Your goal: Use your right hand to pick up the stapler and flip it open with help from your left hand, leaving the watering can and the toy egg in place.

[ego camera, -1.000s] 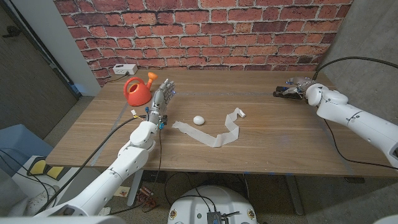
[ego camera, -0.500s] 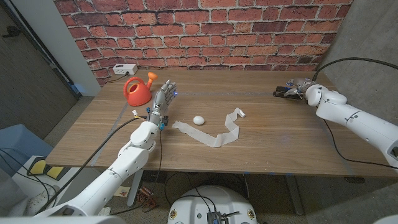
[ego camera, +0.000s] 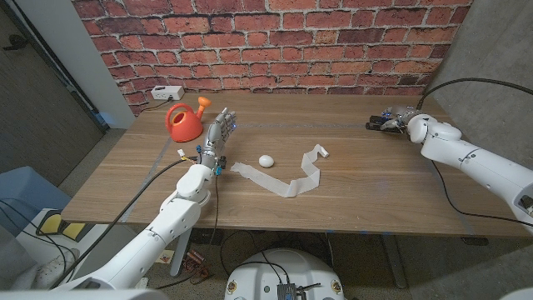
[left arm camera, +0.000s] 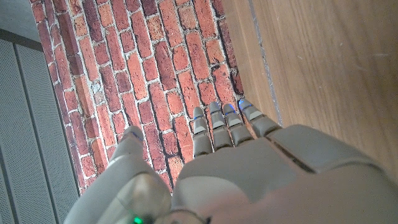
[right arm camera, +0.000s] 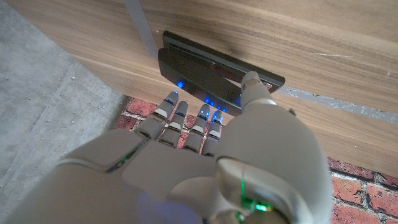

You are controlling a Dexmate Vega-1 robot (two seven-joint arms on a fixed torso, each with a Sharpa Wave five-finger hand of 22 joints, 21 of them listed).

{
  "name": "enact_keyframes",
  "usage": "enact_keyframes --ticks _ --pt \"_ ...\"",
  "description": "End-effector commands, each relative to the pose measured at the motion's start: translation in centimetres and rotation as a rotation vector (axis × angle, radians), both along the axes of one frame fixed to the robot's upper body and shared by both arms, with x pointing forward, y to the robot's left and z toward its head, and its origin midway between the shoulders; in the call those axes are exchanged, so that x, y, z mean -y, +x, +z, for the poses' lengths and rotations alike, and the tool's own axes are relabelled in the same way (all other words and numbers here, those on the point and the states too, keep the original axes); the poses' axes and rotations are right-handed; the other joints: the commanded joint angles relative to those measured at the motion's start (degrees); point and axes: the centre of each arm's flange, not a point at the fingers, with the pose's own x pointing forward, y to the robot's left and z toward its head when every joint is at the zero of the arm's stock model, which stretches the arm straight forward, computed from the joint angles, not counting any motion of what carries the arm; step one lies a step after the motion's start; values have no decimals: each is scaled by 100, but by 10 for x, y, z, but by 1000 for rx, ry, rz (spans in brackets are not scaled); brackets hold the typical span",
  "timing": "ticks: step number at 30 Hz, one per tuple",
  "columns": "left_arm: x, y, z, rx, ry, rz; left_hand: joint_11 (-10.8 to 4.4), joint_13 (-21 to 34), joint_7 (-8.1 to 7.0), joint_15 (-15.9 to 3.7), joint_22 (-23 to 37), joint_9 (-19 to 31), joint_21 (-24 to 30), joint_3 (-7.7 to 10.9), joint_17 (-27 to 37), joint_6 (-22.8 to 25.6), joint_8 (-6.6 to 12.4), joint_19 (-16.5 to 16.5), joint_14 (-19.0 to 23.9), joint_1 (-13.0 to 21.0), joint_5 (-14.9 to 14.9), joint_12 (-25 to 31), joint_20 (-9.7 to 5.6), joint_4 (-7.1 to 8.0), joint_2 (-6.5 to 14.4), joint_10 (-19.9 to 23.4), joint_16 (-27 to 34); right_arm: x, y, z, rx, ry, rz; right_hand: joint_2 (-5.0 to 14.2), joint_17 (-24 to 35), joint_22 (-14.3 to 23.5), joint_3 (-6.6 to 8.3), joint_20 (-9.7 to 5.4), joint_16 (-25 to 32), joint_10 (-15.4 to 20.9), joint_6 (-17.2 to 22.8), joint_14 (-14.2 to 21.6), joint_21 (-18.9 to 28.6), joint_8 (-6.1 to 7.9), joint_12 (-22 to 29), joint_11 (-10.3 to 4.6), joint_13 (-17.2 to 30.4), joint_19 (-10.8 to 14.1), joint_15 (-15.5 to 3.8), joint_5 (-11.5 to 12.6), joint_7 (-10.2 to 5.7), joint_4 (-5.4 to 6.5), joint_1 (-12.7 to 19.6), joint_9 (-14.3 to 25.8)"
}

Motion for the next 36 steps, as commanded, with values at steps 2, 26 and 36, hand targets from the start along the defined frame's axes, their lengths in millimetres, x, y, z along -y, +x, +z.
enact_keyframes --ticks 2,26,36 --pt "0 -3 -3 3 -2 24 31 23 20 -87 14 31 10 6 9 76 39 35 66 11 32 30 -2 18 43 71 47 -1 2 -3 -6 -9 -13 46 22 6 71 -363 27 79 81 50 12 31 30 -41 43 5 -1067 -1 -67 38 92 18" --pt "-1 -4 -3 2 8 17 69 25 33 -74 13 32 -14 25 7 102 12 20 65 49 25 -5 -8 -2 63 58 3 -7 8 -7 -24 10 5 126 98 8 153 -445 127 220 159 193 56 60 74 -154 112 160 -1090 3 -186 122 222 50" --pt "-1 -2 -5 -5 6 15 82 26 48 -66 13 32 -25 25 7 105 1 4 58 54 22 -21 -8 -6 61 44 -9 -8 12 -10 -23 6 7 135 166 6 193 -486 208 388 335 309 53 144 137 -142 164 213 -1102 -3 -228 157 291 94"
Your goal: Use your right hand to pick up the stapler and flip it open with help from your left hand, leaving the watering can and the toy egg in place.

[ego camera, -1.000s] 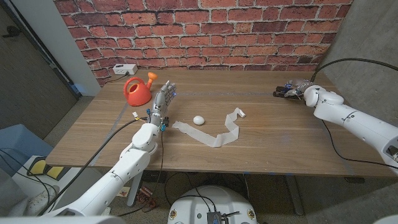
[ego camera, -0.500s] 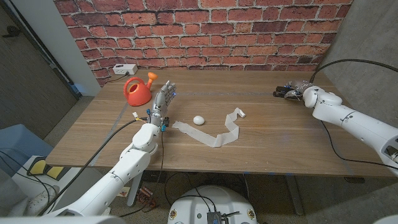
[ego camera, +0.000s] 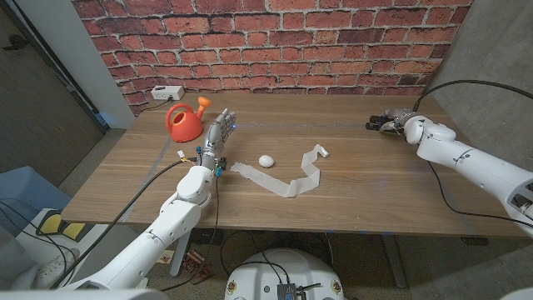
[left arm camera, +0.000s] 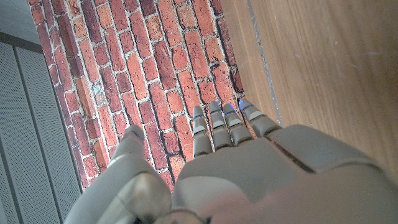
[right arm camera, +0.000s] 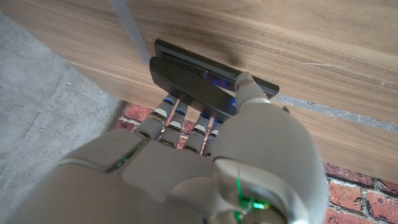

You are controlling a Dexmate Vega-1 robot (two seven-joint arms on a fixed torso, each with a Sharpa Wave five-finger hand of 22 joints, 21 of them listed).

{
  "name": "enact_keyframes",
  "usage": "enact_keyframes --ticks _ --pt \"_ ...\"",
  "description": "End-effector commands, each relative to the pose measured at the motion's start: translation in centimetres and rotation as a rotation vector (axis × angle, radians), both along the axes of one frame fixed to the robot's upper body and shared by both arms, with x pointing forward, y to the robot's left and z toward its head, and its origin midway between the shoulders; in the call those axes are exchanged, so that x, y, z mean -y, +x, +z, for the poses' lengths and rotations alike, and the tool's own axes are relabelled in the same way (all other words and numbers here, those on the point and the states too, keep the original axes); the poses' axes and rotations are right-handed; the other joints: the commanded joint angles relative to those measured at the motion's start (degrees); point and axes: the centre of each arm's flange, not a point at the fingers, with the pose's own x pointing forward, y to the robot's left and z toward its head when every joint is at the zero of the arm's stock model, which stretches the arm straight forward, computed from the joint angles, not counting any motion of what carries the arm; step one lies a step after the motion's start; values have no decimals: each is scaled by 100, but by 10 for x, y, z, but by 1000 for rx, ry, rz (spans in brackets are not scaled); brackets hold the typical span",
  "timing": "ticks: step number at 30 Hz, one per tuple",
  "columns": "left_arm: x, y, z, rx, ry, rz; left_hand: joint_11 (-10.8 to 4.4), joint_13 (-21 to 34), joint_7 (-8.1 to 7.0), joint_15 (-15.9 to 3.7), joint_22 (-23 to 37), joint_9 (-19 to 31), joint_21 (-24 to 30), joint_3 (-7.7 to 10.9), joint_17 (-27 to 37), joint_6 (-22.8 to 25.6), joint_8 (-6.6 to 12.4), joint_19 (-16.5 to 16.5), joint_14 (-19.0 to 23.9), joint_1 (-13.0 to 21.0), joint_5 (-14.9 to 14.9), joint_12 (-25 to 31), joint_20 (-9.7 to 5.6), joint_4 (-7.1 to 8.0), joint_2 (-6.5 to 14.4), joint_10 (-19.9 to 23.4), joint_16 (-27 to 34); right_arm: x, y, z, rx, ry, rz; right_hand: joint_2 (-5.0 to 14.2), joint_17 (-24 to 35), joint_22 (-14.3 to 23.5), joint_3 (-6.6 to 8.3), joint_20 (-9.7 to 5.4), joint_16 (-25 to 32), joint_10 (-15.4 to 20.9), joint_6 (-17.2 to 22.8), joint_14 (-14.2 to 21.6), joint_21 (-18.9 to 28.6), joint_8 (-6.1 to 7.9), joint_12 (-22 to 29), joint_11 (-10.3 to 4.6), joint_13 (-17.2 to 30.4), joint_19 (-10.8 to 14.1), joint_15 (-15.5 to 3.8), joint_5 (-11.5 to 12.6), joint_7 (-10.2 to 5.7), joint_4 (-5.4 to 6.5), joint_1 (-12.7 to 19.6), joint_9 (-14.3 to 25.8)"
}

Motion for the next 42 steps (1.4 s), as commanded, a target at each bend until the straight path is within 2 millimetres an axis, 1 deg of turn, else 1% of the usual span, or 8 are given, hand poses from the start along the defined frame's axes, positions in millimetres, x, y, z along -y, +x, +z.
enact_keyframes --ticks 1,5,10,17,21,32,38,42 --pt "-1 2 -2 -9 -1 -3 54 26 7 -68 12 28 -25 25 9 19 -1 4 57 17 22 -22 -4 -7 24 14 -11 -2 4 -2 -1 -3 6 -12 49 5 59 -478 79 126 139 107 31 63 77 -3 40 100 -1102 -3 -31 16 81 44" --pt "0 4 -3 -11 -3 -4 37 27 4 -65 12 28 -27 24 9 17 -5 2 59 18 21 -25 -6 -7 23 17 -13 -2 5 -2 8 8 12 -18 79 4 73 -486 105 254 190 138 25 90 125 -65 68 113 -1103 -7 -40 24 115 66" --pt "1 5 -5 -16 -4 -6 36 27 -1 -67 13 28 -29 22 10 17 -11 0 59 17 20 -30 -1 -8 20 16 -17 -3 7 -3 10 9 14 -8 111 5 91 -497 137 343 269 181 27 129 157 -54 95 144 -1108 -8 -53 37 146 88" --pt "1 5 -7 -17 -7 -5 41 28 2 -67 13 29 -32 20 10 25 -14 -5 59 15 19 -31 4 -6 18 30 -21 -3 9 -6 25 19 11 66 234 7 238 -518 264 644 515 377 27 244 266 -95 195 225 -1123 -8 -86 106 266 153" --pt "0 5 -8 -19 -11 -4 36 29 2 -67 13 29 -32 20 11 28 -16 -5 61 14 19 -35 4 -6 18 27 -22 -4 8 -6 40 15 12 74 331 16 360 -551 349 911 803 544 54 361 362 -87 290 357 -1135 -11 -115 168 338 193" --pt "2 6 -12 -24 -12 -11 37 30 -1 -63 14 29 -33 18 12 27 -25 -6 64 11 18 -43 3 -3 18 33 -26 -5 4 -3 68 22 25 64 503 23 607 -571 378 1534 1548 892 44 569 617 -93 511 460 -1147 -20 -110 315 402 267" --pt "4 8 -14 -26 -14 -15 33 30 -4 -72 14 30 -33 17 12 37 -25 -5 69 10 18 -50 5 -3 18 27 -26 -6 0 -1 106 31 32 66 599 28 707 -590 371 2038 1955 1151 55 614 875 -93 630 547 -1151 -28 -107 380 393 301" --pt "4 8 -15 -28 -14 -17 39 31 0 -64 14 30 -34 16 12 42 -26 -5 67 10 18 -52 5 -2 18 32 -29 -8 -2 1 135 38 44 25 680 30 723 -599 393 2197 2147 1383 72 599 991 -92 693 644 -1155 -40 -102 377 387 324"
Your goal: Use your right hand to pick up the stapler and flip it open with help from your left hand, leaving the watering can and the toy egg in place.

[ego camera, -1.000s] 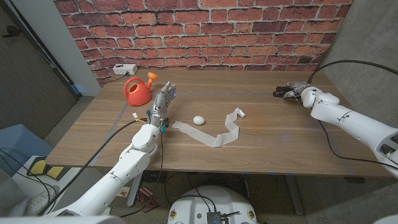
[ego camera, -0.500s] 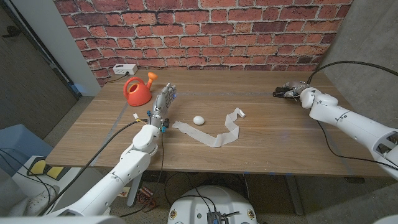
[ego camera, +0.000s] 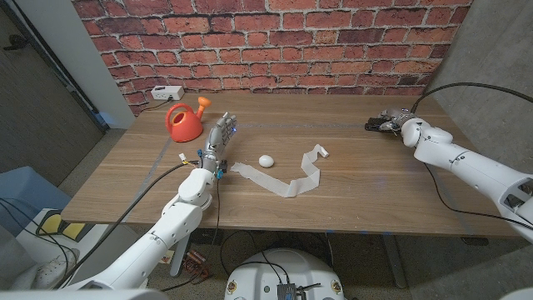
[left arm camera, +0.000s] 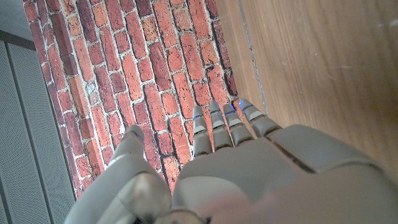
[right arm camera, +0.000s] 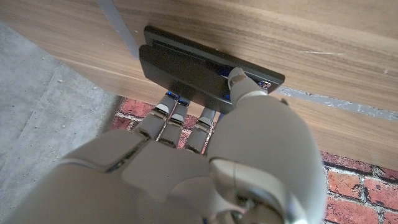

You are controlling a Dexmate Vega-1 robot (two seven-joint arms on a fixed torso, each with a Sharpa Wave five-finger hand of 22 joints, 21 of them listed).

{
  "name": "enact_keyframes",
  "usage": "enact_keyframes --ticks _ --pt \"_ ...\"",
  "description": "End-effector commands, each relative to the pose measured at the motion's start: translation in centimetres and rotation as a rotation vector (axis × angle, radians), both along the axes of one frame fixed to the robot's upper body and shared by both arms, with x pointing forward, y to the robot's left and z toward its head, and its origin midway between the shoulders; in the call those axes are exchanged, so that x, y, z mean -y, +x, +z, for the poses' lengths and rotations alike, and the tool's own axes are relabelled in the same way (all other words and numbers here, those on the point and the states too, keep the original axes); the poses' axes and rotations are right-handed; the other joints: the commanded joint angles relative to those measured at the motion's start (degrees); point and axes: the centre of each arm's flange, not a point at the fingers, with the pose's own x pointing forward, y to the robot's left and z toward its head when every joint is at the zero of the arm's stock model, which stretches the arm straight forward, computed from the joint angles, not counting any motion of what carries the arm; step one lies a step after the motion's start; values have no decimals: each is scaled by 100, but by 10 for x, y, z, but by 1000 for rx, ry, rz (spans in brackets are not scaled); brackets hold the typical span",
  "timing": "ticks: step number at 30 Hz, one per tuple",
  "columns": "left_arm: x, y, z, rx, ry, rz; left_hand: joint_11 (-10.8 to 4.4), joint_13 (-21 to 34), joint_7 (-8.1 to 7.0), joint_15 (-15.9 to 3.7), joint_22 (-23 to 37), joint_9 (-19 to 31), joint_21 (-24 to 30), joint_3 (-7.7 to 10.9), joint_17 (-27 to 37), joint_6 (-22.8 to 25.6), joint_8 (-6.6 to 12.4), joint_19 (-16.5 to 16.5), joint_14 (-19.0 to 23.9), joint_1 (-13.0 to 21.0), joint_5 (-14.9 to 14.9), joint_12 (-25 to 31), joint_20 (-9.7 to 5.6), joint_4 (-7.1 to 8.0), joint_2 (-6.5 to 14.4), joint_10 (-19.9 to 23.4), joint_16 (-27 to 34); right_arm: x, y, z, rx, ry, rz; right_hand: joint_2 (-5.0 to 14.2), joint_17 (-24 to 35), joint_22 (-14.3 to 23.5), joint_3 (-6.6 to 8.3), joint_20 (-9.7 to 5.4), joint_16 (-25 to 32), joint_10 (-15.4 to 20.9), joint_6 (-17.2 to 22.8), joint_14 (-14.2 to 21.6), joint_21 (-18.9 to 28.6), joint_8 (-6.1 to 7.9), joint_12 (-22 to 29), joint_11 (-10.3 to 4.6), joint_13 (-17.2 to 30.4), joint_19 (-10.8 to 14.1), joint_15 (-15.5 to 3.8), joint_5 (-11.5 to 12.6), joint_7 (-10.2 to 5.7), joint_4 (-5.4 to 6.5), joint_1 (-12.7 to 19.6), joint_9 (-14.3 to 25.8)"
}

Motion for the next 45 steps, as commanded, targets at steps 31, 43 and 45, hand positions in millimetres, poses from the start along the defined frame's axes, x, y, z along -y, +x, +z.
enact_keyframes --ticks 31,43,45 --pt "5 -3 -7 2 -22 -17 50 35 7 -71 15 34 0 -8 18 60 -12 -4 77 -35 19 -26 -1 20 5 47 3 -6 -24 16 182 63 75 47 319 40 137 -610 69 827 684 949 127 -88 212 -72 -170 497 -1123 -23 64 -52 54 82" --pt "4 -6 -5 7 -22 -15 41 37 1 -70 15 36 0 -33 23 64 -17 -3 74 -88 20 -28 -6 47 -7 66 2 -10 -31 19 210 79 105 48 361 60 162 -644 54 877 729 1121 202 -129 210 -73 -210 688 -1123 -23 68 -51 58 85" --pt "4 -6 -5 9 -24 -14 34 37 1 -68 16 36 0 -39 24 66 -18 -2 71 -100 21 -32 -7 52 -10 60 1 -10 -32 20 213 86 110 46 368 63 162 -643 54 893 733 1144 209 -135 218 -73 -206 702 -1123 -23 70 -52 58 85"
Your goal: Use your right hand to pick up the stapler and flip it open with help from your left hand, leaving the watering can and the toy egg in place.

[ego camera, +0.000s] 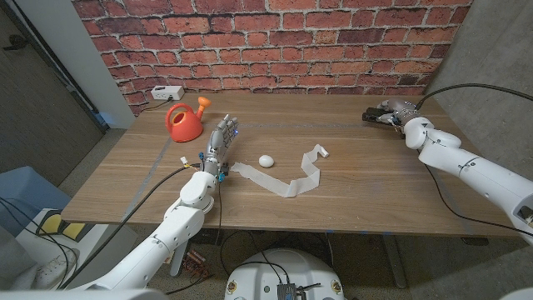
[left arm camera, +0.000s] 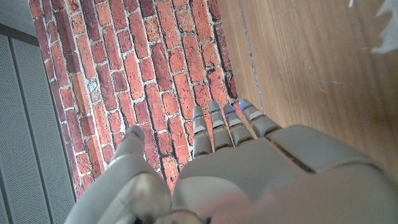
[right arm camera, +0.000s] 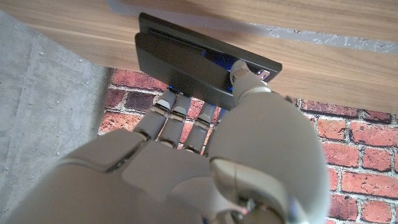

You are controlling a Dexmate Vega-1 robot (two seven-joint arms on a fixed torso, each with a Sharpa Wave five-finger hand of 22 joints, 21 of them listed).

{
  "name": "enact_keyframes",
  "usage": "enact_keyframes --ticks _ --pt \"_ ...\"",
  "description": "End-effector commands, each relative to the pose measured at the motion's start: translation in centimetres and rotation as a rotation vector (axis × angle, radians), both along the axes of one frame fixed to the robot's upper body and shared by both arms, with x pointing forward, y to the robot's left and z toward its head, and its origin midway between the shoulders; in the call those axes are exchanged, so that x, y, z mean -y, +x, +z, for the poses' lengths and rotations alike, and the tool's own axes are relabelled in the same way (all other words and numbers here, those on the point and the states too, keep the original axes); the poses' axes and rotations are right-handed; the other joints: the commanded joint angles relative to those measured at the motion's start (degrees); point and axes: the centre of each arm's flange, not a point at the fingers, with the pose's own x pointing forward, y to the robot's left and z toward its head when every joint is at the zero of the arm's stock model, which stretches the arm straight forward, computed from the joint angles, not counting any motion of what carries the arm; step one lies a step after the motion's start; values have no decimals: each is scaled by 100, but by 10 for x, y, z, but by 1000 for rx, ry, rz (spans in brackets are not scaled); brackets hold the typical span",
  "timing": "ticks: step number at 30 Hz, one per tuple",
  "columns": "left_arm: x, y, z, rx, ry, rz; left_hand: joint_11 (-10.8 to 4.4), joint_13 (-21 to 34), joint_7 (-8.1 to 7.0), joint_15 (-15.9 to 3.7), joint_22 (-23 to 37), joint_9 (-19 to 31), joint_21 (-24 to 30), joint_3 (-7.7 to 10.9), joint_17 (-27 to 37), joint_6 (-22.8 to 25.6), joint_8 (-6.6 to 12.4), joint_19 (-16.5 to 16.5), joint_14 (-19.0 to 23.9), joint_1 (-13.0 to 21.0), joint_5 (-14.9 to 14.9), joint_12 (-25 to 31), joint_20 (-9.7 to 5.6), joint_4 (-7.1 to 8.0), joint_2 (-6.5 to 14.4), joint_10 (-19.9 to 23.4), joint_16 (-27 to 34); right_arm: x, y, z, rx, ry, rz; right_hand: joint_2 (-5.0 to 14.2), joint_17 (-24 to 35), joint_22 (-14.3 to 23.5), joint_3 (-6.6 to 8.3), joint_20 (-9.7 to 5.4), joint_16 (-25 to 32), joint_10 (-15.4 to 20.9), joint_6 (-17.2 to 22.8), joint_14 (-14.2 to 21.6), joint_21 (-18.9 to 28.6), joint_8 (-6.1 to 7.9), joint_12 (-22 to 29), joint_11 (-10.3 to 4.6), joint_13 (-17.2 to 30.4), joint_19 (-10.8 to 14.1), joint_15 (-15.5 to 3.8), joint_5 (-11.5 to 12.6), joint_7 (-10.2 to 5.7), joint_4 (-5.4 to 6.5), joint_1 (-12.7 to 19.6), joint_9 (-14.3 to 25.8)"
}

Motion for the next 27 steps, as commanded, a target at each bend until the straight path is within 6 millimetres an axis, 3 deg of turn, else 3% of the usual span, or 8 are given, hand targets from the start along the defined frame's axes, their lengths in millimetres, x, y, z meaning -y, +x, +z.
enact_keyframes --ticks 1,27 --pt "-1 -3 2 8 -3 5 0 7 3 -67 15 7 0 -21 25 66 -19 -2 72 -48 21 -10 -7 33 -4 32 1 -4 -7 3 27 22 32 73 27 21 69 -615 19 587 200 93 55 -16 38 -264 9 53 -1066 34 -75 38 47 6" --pt "-1 -4 7 20 3 -1 -6 10 -3 -72 15 8 -2 -44 26 69 -27 -5 73 -107 29 -18 -9 59 -5 53 0 -25 -30 8 106 14 103 60 75 32 77 -566 -16 628 257 196 55 -56 72 -259 28 39 -1065 20 -18 1 76 7"
